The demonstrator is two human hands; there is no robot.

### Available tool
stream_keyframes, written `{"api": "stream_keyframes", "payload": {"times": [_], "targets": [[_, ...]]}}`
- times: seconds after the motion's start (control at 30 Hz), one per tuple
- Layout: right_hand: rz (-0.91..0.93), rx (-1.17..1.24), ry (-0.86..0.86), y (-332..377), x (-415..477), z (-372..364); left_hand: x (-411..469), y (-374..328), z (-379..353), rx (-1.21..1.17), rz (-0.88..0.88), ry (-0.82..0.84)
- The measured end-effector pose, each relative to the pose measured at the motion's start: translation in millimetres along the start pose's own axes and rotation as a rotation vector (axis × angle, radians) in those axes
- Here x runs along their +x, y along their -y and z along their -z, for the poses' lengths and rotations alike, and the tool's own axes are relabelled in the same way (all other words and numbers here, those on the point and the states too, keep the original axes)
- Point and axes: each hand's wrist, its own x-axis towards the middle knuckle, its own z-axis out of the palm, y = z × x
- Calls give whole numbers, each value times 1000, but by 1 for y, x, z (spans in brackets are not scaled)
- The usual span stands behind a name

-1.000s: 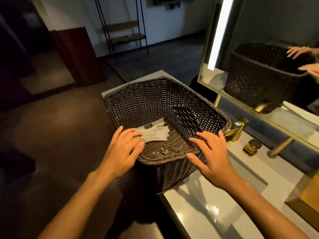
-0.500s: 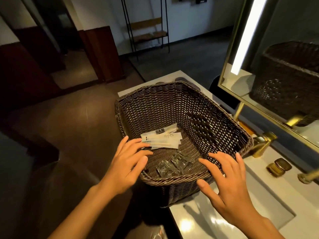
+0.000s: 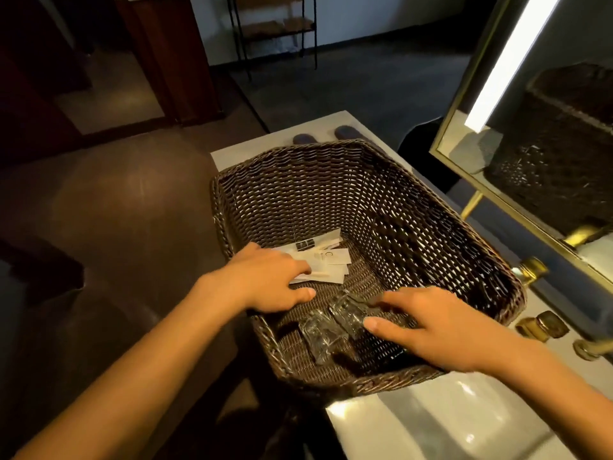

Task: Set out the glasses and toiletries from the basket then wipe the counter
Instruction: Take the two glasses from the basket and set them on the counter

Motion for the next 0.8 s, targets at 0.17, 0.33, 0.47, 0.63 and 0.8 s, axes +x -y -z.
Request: {"api": "stream_keyframes", "payload": {"times": [0.17,0.33,0.47,0.63,0.8], "targets": [[-7,-64,228,-22,90,-9,60,-14,-6,-189,57,266],[-131,-103,485,-48,152,-37,100,-5,-22,-463,313,457],[-222,-83,617,-58,179,-55,111,-10,-56,-526,496,512],[-233,-102,689,-68,193,-70,126,-40,-91,-694,501,700],[-210,-18,706,-71,199,-92,134,-52,-114,-923,590,552]]}}
